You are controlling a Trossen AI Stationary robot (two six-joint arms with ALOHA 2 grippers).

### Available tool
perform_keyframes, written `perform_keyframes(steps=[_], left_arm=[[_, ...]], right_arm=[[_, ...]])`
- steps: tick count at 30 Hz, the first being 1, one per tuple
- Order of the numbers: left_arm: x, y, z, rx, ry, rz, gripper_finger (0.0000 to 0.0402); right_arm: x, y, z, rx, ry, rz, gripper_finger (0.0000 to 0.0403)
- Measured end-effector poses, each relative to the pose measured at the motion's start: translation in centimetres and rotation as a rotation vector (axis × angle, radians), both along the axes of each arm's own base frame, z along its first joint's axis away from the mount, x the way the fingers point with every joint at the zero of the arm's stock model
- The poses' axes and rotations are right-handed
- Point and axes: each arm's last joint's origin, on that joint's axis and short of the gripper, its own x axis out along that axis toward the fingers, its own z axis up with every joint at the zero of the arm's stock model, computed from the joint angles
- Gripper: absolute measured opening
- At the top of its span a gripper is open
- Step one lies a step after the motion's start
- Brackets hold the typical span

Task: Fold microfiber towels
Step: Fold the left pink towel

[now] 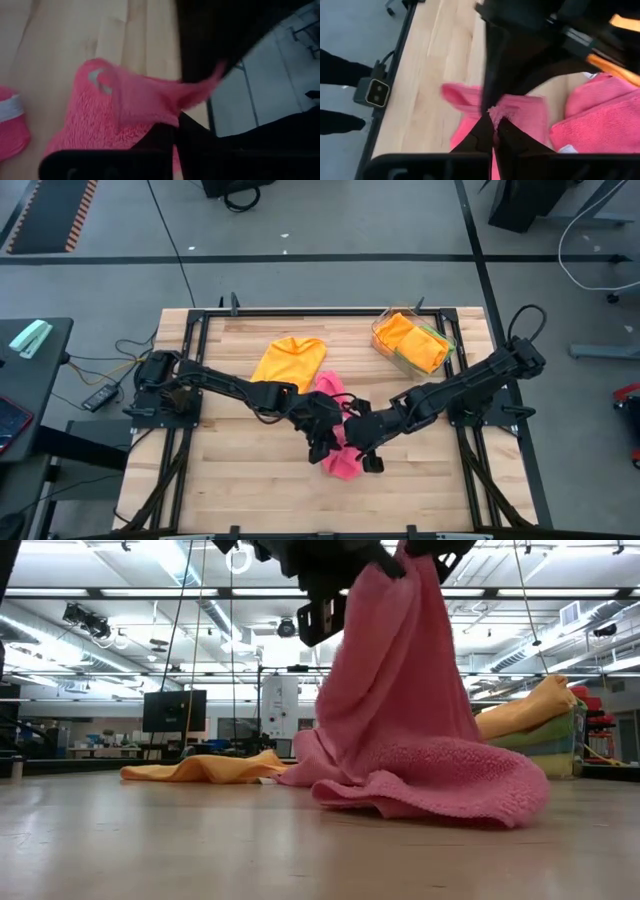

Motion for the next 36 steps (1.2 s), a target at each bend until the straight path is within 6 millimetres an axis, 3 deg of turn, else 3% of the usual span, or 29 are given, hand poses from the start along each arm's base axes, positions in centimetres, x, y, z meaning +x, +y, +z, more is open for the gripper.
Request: perform_keyframes(steps=[6,15,20,27,36], left_arm=[[-0.1,-0.2,0.4,-0.035,-0.011,-0.053,0.0009],[-0.6,-0.6,1.2,-0.055,-0.045,-0.151,0.0006],[-0.8,-1.6,1.2,-0.035,-0.074,-0.24,0.0013],[-1.1,-2.4,1.4,0.001,-0.112,-0.296,0.0006],[-1.6,-2.9,1.2,0.027,-0.094,-0.333,0.0009]], right_arm=[[0.1,-0.8,-0.2,-0.022,0.018,-0.014,0.0042],[0.3,-1.0,-0.1,0.092,0.044,-0.026,0.0175],[0.9,-2.0,0.2,0.163,0.029,0.002,0.0227],[1.4,-2.9,0.4,0.212,0.01,0.058,0.0245],[3.2,-2.1,-1.1,0.259,-0.019,0.113,0.0237]])
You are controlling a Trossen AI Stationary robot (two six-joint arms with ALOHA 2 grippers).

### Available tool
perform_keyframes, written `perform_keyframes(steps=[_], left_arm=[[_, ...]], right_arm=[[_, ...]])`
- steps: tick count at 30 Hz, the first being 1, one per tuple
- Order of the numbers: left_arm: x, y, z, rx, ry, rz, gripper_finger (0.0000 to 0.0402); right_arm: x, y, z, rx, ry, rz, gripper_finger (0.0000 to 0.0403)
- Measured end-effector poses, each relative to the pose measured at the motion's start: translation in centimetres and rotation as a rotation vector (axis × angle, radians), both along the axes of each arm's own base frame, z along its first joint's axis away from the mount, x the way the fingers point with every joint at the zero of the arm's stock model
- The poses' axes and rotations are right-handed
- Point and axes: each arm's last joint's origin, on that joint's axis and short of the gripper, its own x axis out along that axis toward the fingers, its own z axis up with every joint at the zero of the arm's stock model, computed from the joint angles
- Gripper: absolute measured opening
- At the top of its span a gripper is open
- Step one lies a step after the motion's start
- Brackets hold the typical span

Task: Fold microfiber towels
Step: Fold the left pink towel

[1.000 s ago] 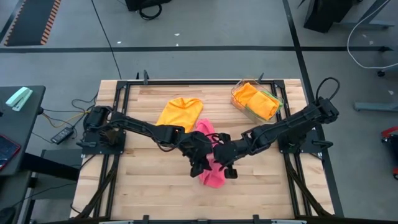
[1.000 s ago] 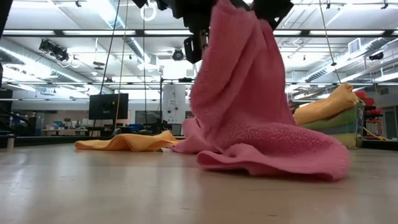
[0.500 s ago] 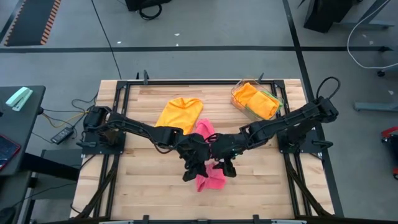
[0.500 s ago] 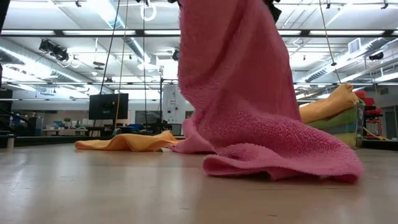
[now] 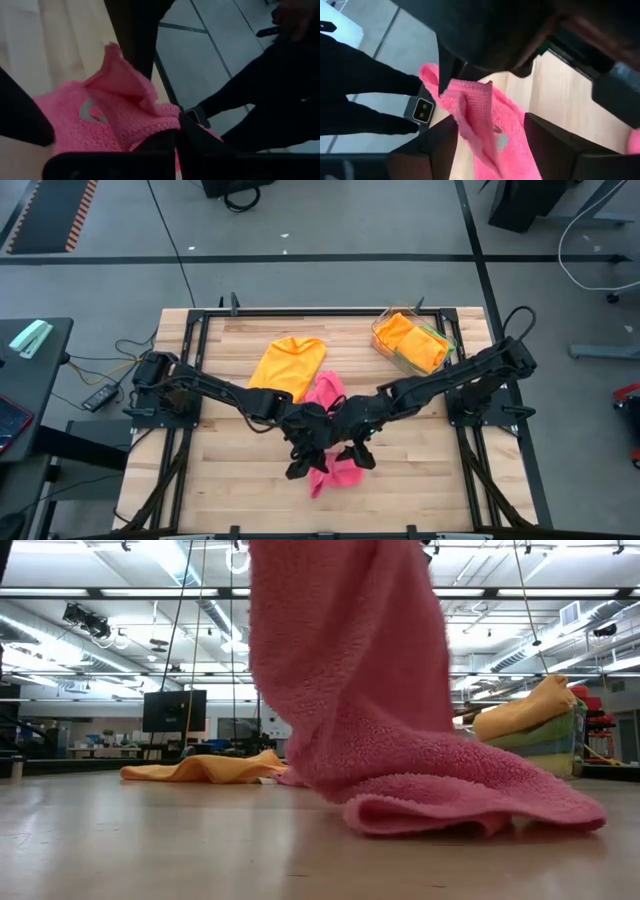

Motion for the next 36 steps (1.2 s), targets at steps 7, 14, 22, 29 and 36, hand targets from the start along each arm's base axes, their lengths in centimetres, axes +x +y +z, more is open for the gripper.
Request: perform_keyframes(steps=[7,14,22,29,36], left_arm=[[-0.1,0.0,0.4,0.024,-0.023,0.037,0.0019],[-0.3,0.5,1.1,0.01,-0.018,0.074,0.0015],[-3.1,2.6,3.2,-0.001,0.15,0.122,0.0116],[-6.0,5.2,7.1,-0.044,0.136,0.273,0.0136],[-6.9,5.2,8.6,0.016,0.028,0.297,0.0104]], right_arm=[[0.1,0.4,0.2,-0.023,-0.043,-0.011,0.0158],[-0.7,0.8,0.6,-0.076,-0.039,-0.022,0.0012],[-2.8,-0.4,2.8,-0.149,-0.044,-0.085,0.0005],[-4.6,-0.9,5.9,-0.152,-0.094,-0.076,0.0004],[-6.3,-1.2,8.7,-0.124,-0.055,-0.022,0.0003]])
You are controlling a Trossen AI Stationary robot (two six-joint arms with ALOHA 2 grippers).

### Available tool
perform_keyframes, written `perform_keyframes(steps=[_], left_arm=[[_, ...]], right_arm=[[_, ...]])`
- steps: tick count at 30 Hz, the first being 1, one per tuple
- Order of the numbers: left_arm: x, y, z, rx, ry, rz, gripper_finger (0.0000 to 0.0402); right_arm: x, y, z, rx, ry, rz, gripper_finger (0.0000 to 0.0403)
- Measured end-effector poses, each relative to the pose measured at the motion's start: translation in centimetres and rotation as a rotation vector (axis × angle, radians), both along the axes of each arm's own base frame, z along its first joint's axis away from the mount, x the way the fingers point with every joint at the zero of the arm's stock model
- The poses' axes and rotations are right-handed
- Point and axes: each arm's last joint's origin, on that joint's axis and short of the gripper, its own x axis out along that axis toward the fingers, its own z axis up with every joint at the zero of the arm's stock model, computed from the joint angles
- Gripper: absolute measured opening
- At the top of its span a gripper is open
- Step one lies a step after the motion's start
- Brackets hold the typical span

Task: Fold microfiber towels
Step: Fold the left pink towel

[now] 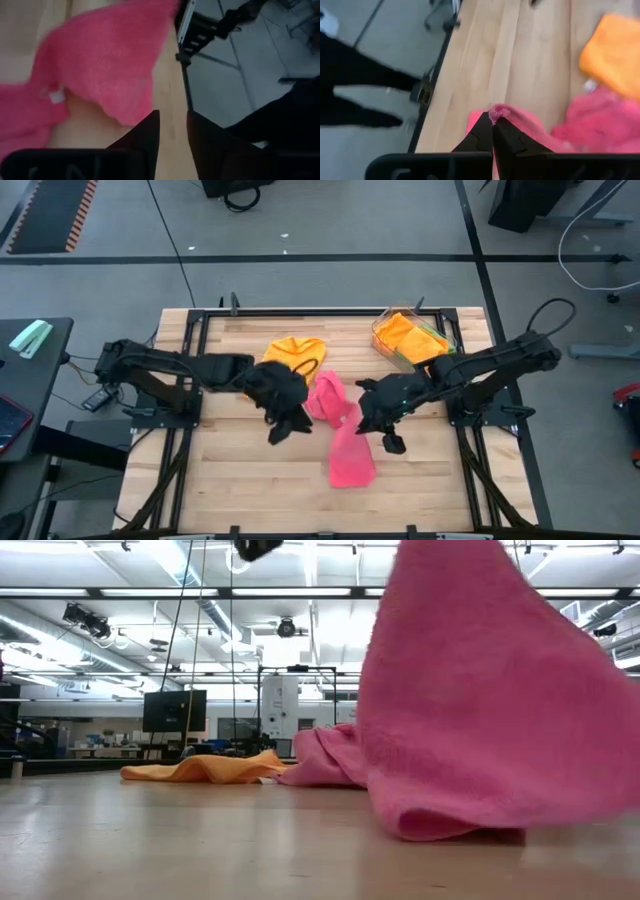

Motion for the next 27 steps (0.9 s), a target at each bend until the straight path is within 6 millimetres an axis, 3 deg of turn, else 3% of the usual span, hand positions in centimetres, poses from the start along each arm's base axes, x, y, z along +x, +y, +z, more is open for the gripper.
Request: perform_keyframes(steps=[7,13,18,23,27], left_arm=[[1.6,-2.1,-1.0,0.257,-0.135,0.052,0.0188],[2.8,-1.1,0.0,0.205,-0.266,0.069,0.0237],[2.9,0.5,2.7,0.233,-0.372,0.107,0.0235],[3.3,1.7,4.1,0.233,-0.46,0.117,0.0238],[3.9,2.0,4.6,0.209,-0.55,0.084,0.0242]], right_arm=[[-1.1,0.3,2.9,0.021,0.034,0.03,0.0002],[-2.7,-1.3,8.9,0.082,-0.048,-0.093,0.0002],[-4.7,-1.4,13.3,0.156,-0.161,0.03,0.0002],[-5.1,-1.2,14.6,0.284,-0.172,0.118,0.0002],[-4.0,-0.5,13.8,0.41,-0.046,0.194,0.0002]])
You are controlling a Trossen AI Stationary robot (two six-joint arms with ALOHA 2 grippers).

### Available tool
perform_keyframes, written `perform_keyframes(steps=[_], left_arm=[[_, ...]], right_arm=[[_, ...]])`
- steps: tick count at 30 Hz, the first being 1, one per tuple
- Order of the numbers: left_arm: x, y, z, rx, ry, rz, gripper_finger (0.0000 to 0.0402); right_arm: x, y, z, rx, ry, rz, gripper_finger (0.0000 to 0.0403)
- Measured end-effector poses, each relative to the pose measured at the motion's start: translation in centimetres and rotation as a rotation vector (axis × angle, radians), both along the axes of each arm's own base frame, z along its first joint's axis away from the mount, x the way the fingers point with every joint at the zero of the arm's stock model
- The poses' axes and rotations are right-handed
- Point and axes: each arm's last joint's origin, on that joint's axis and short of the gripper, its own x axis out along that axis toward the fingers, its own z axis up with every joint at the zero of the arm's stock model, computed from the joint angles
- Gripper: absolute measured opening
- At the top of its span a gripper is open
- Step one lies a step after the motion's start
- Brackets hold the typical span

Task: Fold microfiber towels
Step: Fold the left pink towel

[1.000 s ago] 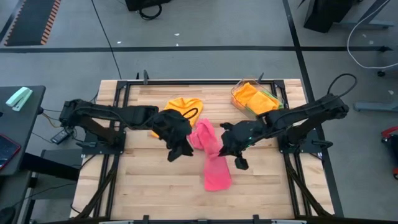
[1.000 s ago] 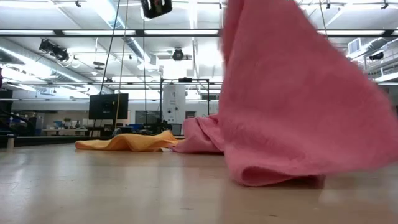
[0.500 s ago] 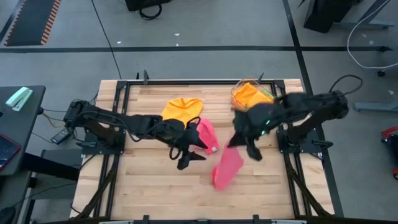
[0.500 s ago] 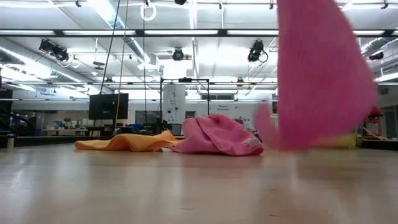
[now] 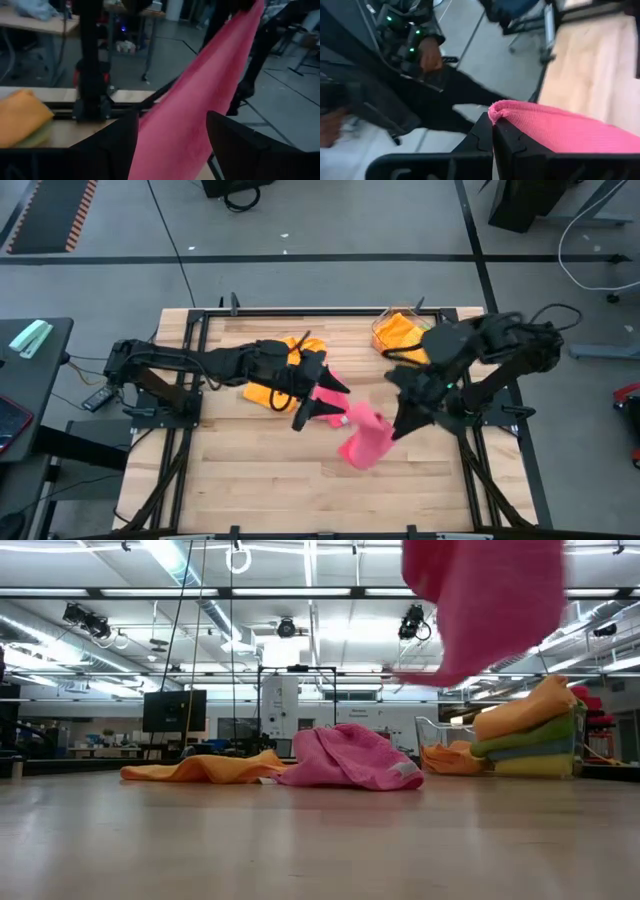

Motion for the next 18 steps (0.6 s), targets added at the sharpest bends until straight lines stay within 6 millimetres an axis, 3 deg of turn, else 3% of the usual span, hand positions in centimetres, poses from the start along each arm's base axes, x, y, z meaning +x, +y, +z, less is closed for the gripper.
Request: perform_keyframes(steps=[7,13,18], left_arm=[[2.4,-1.0,-2.6,-0.044,0.043,-0.038,0.0246],[2.4,-1.9,-2.5,-0.101,0.045,-0.057,0.0264],[2.4,-2.0,-2.3,-0.129,0.029,0.006,0.0276]], right_arm=[[1.1,-0.6,-1.3,0.035,0.174,-0.099,0.0002],[1.1,-1.3,-1.8,0.036,0.267,-0.221,0.0002],[2.4,-1.6,-2.6,0.044,0.321,-0.289,0.0002]])
